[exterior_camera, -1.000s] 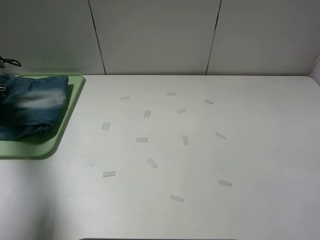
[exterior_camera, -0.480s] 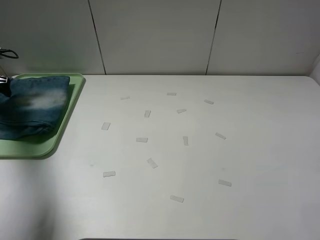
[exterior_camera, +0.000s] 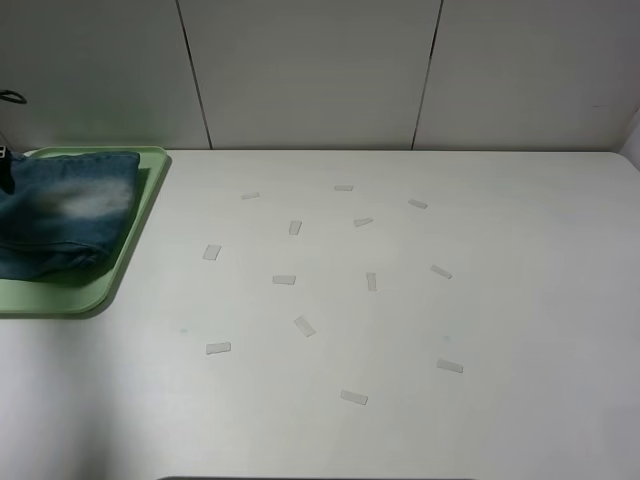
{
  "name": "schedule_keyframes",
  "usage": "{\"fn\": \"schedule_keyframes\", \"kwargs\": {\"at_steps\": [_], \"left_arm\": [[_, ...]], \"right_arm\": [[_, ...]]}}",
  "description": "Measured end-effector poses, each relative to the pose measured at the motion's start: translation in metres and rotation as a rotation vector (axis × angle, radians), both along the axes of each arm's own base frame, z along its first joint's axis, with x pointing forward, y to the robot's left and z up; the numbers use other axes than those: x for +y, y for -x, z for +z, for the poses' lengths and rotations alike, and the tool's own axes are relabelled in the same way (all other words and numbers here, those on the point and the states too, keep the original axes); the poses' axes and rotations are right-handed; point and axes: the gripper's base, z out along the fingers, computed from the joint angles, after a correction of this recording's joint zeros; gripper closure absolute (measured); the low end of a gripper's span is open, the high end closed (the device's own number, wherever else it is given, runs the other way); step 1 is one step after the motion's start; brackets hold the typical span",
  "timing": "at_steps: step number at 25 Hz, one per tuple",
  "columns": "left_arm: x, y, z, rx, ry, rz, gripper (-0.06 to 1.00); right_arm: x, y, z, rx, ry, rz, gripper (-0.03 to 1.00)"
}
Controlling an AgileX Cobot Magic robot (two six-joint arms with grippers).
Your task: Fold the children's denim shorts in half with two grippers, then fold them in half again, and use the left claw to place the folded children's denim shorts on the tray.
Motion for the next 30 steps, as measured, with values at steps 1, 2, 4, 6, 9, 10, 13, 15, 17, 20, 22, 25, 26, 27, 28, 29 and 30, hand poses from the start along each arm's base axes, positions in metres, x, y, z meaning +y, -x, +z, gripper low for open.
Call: {"fn": "schedule_keyframes", "kwargs": {"at_steps": [1, 2, 4, 6, 9, 10, 13, 15, 17, 20, 22, 25, 26, 27, 28, 29, 30], "left_arm": [[-0.003, 0.001, 0.003, 0.007, 0.02, 0.009, -0.05], [-0.007, 0.002, 0.006, 0.018, 0.032, 0.009, -0.05], [-0.017, 0.003, 0.011, 0.045, 0.052, 0.0, -0.05], [-0.032, 0.003, 0.016, 0.075, 0.076, -0.015, -0.05], [-0.061, 0.001, 0.026, 0.116, 0.088, -0.075, -0.05], [-0.072, 0.001, 0.03, 0.129, 0.089, -0.1, -0.05], [-0.1, 0.005, 0.043, 0.191, 0.081, -0.169, -0.05], [-0.109, 0.006, 0.047, 0.209, 0.072, -0.192, -0.05], [-0.121, 0.013, 0.057, 0.256, 0.055, -0.224, -0.05], [-0.137, 0.029, 0.082, 0.32, 0.03, -0.258, -0.04], [-0.143, 0.039, 0.098, 0.337, 0.024, -0.266, -0.03], [-0.146, 0.049, 0.121, 0.285, 0.009, -0.271, -0.03], [-0.146, 0.053, 0.13, 0.261, 0.004, -0.271, -0.02], [-0.146, 0.058, 0.137, 0.24, -0.001, -0.27, -0.02], [-0.147, 0.064, 0.145, 0.219, -0.005, -0.27, -0.02], [-0.147, 0.071, 0.15, 0.209, -0.007, -0.27, -0.02], [-0.148, 0.078, 0.155, 0.197, -0.009, -0.269, -0.02]], "right_arm": [[0.0, 0.0, 0.0, 0.0, 0.0, 0.0, 0.27], [0.0, 0.0, 0.0, 0.0, 0.0, 0.0, 0.27], [0.0, 0.0, 0.0, 0.0, 0.0, 0.0, 0.27], [0.0, 0.0, 0.0, 0.0, 0.0, 0.0, 0.27], [0.0, 0.0, 0.0, 0.0, 0.0, 0.0, 0.27], [0.0, 0.0, 0.0, 0.0, 0.0, 0.0, 0.27], [0.0, 0.0, 0.0, 0.0, 0.0, 0.0, 0.27], [0.0, 0.0, 0.0, 0.0, 0.0, 0.0, 0.27], [0.0, 0.0, 0.0, 0.0, 0.0, 0.0, 0.27], [0.0, 0.0, 0.0, 0.0, 0.0, 0.0, 0.27], [0.0, 0.0, 0.0, 0.0, 0.0, 0.0, 0.27], [0.0, 0.0, 0.0, 0.0, 0.0, 0.0, 0.27], [0.0, 0.0, 0.0, 0.0, 0.0, 0.0, 0.27], [0.0, 0.0, 0.0, 0.0, 0.0, 0.0, 0.27], [0.0, 0.0, 0.0, 0.0, 0.0, 0.0, 0.27], [0.0, 0.0, 0.0, 0.0, 0.0, 0.0, 0.27], [0.0, 0.0, 0.0, 0.0, 0.0, 0.0, 0.27]]}}
